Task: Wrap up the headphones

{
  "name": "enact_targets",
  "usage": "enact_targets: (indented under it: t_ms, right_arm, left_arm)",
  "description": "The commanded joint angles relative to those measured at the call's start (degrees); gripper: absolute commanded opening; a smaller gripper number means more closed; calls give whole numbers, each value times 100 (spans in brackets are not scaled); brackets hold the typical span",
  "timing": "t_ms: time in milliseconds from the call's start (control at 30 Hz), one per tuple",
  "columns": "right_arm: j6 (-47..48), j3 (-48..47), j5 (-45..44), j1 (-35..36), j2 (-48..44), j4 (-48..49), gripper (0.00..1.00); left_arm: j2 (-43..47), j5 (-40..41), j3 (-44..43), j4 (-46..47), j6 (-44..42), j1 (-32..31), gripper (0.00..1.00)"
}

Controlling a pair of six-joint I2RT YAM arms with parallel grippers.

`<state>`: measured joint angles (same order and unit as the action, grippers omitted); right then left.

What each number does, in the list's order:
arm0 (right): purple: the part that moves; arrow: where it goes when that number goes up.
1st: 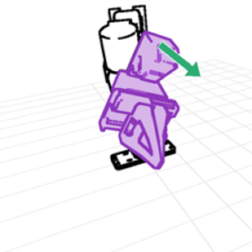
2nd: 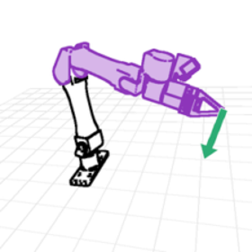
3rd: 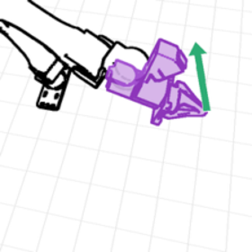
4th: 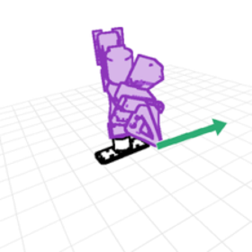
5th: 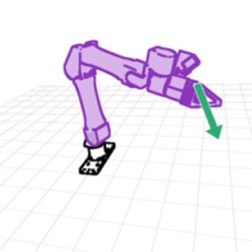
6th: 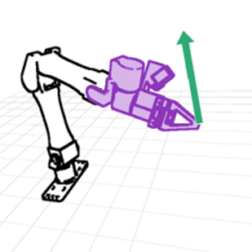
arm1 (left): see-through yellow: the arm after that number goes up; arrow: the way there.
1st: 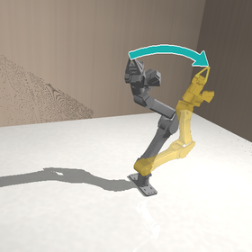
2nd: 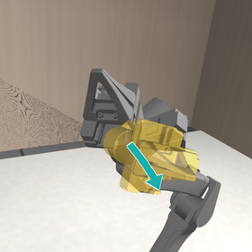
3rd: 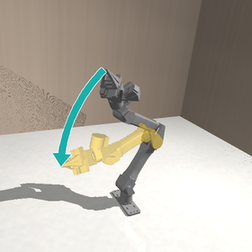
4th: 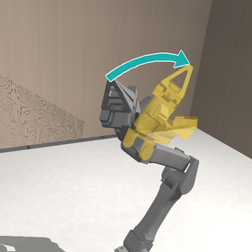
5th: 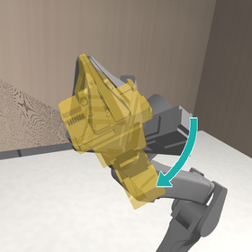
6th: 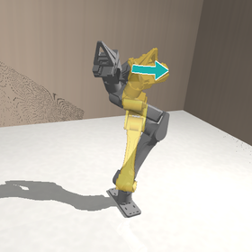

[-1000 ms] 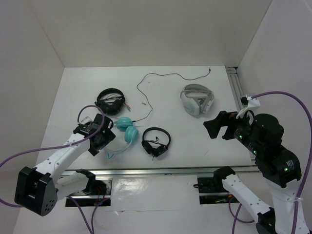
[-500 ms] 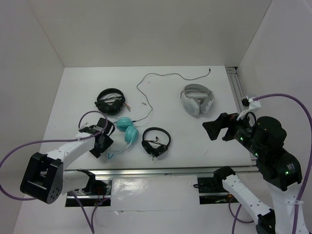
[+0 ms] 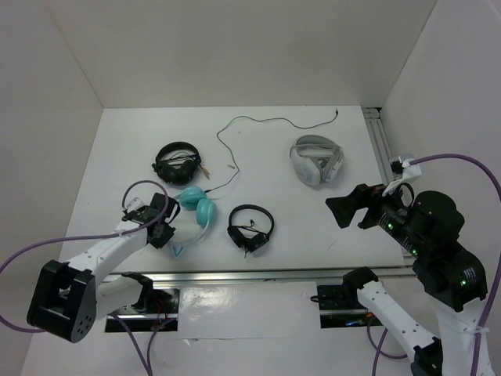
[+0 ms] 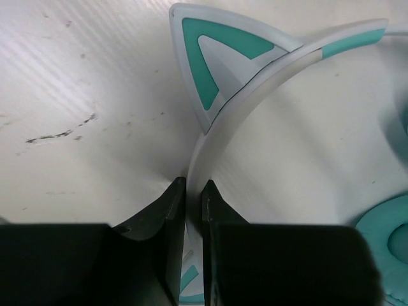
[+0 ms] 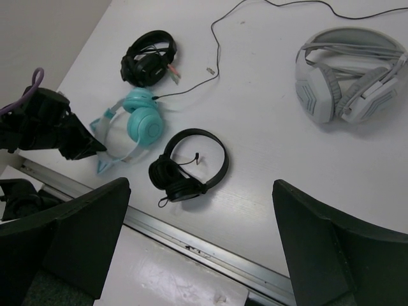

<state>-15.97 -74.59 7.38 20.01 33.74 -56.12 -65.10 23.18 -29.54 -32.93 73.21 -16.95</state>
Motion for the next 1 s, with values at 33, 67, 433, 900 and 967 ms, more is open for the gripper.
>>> enact_targets:
  t_ms: [33, 67, 433, 900, 967]
  right_arm:
    - [85, 66, 124, 29, -78, 505, 100]
    - [33, 67, 185, 29, -78, 592, 100]
    - [225, 1129, 1682, 29, -490, 1933, 100]
    - [-266, 2968, 2708, -700, 236, 5901, 100]
    - [-380, 2967, 3039, -631, 431, 6392, 100]
  left_arm:
    - [689, -111, -262, -591, -509, -19, 0]
    - [787, -112, -376, -775, -710, -19, 0]
    - [1649, -384, -3038, -1866, -2106, -72, 0]
    - [-696, -1641, -9119, -3816, -4298, -72, 0]
    - [-794, -1694, -9359, -3801, -4298, -72, 0]
